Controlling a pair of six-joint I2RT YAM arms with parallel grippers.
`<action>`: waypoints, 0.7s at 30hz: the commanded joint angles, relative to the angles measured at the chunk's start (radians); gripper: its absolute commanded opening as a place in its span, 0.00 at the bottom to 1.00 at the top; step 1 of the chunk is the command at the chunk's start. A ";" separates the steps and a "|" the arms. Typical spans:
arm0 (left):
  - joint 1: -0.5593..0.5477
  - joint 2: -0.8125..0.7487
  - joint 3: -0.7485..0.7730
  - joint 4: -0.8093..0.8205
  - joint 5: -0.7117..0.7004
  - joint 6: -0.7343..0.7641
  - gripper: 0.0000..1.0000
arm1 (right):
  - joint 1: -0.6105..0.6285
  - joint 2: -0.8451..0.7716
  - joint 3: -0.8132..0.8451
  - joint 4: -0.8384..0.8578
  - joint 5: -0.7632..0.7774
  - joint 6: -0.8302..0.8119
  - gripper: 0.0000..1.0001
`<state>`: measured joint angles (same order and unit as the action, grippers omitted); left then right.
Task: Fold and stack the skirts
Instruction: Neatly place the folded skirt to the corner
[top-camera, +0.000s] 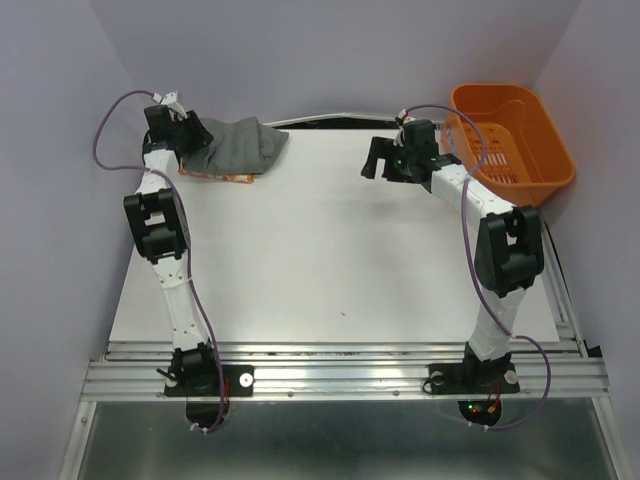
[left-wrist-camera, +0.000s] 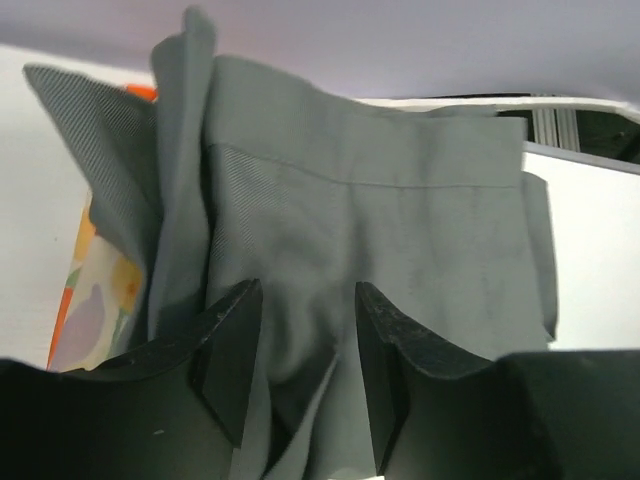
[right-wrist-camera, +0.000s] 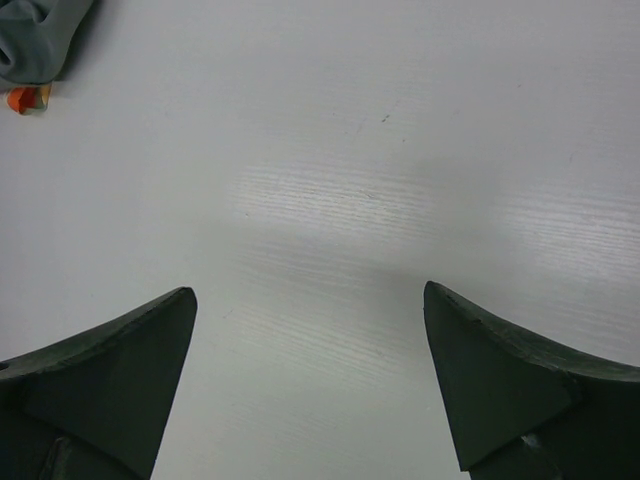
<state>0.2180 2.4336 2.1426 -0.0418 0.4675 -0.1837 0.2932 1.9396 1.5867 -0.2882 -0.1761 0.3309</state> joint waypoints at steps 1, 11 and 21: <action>0.018 -0.021 0.080 0.079 -0.166 -0.046 0.51 | -0.005 0.018 0.018 0.004 -0.003 -0.012 1.00; 0.035 0.009 0.042 0.137 -0.326 -0.083 0.58 | -0.005 0.027 0.032 -0.022 0.012 -0.026 1.00; 0.032 -0.264 -0.093 0.109 -0.299 0.108 0.99 | -0.005 -0.105 0.012 -0.054 0.078 -0.154 1.00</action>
<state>0.2272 2.4390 2.1143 0.0490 0.1852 -0.1917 0.2932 1.9640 1.5871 -0.3313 -0.1482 0.2726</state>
